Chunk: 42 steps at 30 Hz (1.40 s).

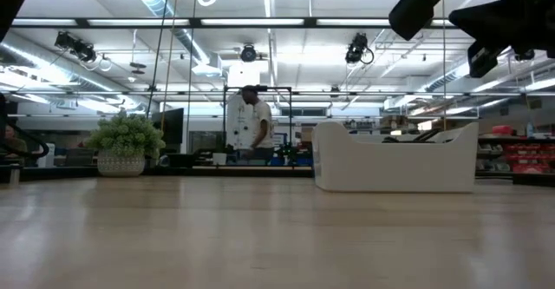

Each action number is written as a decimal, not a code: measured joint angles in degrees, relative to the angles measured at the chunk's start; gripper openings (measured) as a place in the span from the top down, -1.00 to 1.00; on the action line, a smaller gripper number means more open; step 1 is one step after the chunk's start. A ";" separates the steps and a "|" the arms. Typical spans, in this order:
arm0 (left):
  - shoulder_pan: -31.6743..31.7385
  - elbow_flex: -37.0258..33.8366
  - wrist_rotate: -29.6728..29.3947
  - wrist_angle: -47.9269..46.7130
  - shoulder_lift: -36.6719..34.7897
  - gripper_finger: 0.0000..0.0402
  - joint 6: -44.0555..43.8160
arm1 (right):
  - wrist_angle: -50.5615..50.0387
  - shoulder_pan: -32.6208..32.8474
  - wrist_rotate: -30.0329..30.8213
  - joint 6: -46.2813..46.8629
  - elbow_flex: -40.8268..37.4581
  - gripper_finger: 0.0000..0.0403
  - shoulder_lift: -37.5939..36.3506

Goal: Pick and place USB-C Cables
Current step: Put the blue charger cable into the white bin

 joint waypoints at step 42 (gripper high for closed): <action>1.83 -0.02 -6.69 -0.25 0.00 0.87 -1.38 | -0.02 -0.01 0.01 0.00 0.00 0.93 0.00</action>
